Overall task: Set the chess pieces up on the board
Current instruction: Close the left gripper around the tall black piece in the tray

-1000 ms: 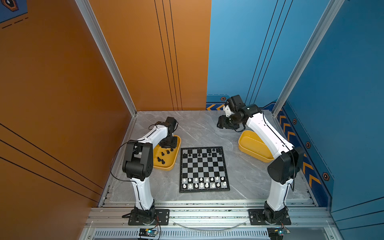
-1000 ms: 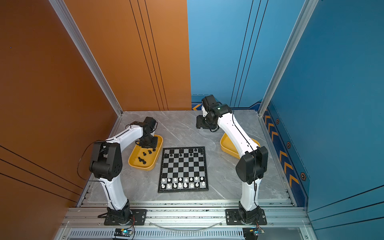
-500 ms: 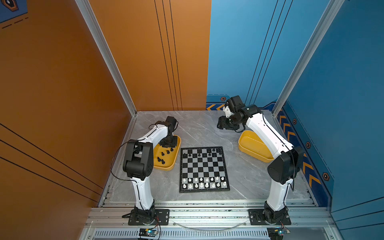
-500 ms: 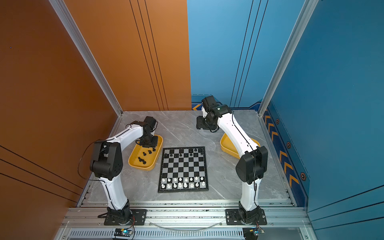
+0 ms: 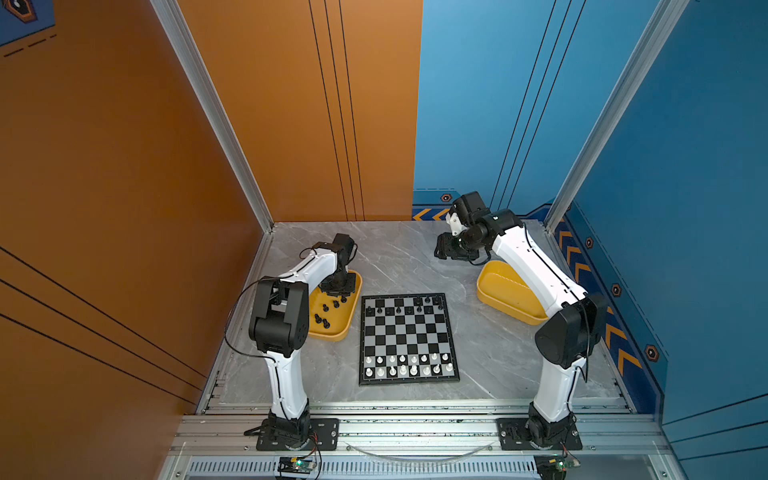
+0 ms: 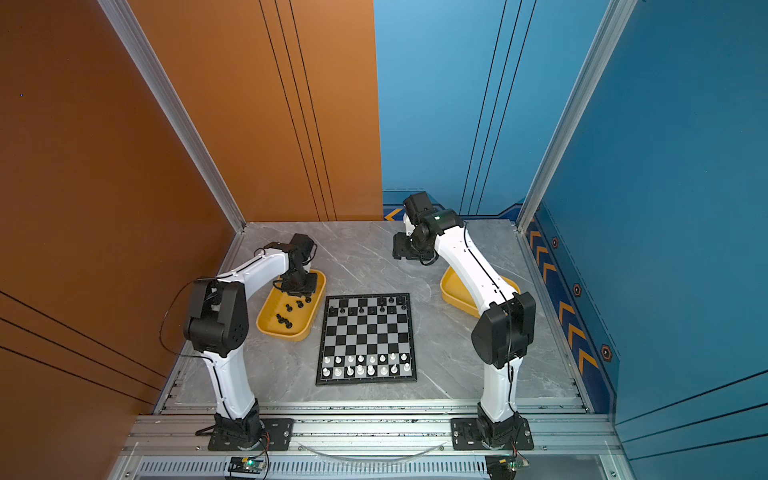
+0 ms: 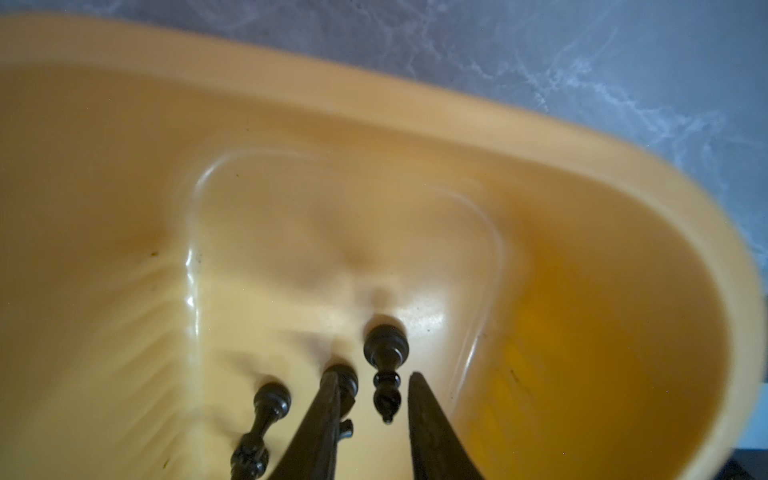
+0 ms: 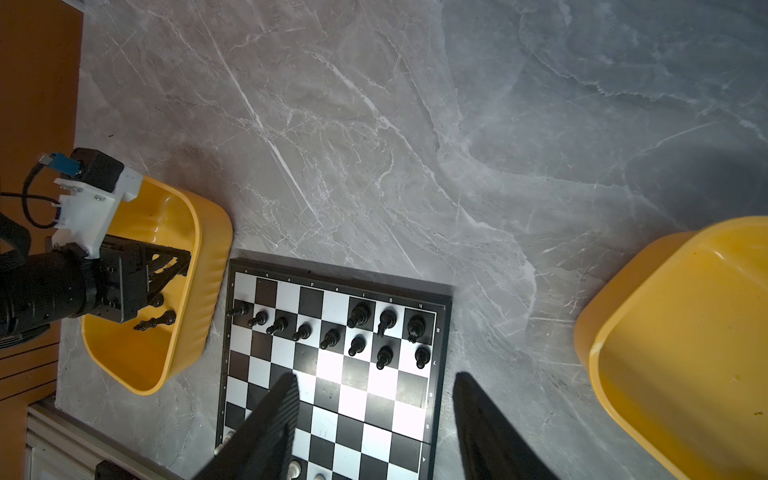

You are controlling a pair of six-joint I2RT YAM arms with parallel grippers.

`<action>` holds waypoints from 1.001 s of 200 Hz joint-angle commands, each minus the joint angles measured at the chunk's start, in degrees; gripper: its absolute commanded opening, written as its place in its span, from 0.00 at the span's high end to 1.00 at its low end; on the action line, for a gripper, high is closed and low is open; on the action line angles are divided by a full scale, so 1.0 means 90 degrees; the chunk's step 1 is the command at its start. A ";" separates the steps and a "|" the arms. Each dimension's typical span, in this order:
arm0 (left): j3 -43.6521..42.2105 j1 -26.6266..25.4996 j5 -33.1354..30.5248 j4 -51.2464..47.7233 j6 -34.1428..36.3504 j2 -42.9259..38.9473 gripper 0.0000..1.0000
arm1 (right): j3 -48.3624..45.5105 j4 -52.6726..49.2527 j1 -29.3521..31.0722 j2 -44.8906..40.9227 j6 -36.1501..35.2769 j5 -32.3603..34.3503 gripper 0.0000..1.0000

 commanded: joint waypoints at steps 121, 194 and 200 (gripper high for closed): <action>0.0088 0.0080 0.0213 -0.0096 0.0015 0.0190 0.74 | 0.0139 -0.0229 -0.0006 0.0140 0.0001 0.0077 0.38; 0.0034 0.0069 0.0215 -0.0086 -0.0014 0.0239 0.76 | 0.0052 -0.0255 -0.0006 0.0107 -0.0012 0.0100 0.38; 0.0030 0.0069 0.0218 -0.0086 -0.0014 0.0250 0.76 | 0.0051 -0.0249 -0.0006 0.0104 -0.0004 0.0100 0.38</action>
